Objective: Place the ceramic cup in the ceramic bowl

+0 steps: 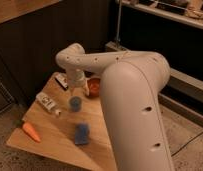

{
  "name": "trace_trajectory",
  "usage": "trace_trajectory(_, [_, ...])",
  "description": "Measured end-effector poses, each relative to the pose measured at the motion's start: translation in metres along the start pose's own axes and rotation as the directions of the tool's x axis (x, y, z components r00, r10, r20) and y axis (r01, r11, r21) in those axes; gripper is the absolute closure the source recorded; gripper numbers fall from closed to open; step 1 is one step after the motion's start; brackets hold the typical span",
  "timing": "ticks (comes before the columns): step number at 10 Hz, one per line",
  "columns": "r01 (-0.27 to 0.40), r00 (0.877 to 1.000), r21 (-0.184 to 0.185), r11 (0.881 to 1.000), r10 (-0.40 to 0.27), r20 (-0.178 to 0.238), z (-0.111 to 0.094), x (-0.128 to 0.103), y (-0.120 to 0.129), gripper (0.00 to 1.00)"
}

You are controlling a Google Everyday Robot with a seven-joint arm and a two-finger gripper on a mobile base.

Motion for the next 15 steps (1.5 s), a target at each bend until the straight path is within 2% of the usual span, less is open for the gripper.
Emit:
trace_trajectory(4, [-0.028, 0.998, 0.005, 1.000, 0.028, -0.052, 0.032, -0.004, -0.010, 0.35])
trace_trajectory(6, [-0.033, 0.997, -0.006, 0.999, 0.033, -0.068, 0.040, -0.001, -0.009, 0.35])
trace_trajectory(9, [-0.042, 0.993, -0.039, 0.998, 0.038, -0.108, 0.057, 0.022, 0.002, 0.35])
trace_trajectory(10, [-0.049, 0.990, -0.030, 0.998, 0.045, -0.131, 0.067, 0.035, 0.000, 0.35])
trace_trajectory(11, [-0.052, 0.989, -0.021, 0.998, 0.049, -0.138, 0.071, 0.039, -0.001, 0.35])
trace_trajectory(13, [-0.041, 0.992, 0.012, 0.999, 0.042, -0.116, 0.075, 0.036, -0.006, 0.35])
trace_trajectory(15, [0.014, 1.000, 0.044, 0.999, -0.014, -0.016, 0.052, 0.011, 0.009, 0.38])
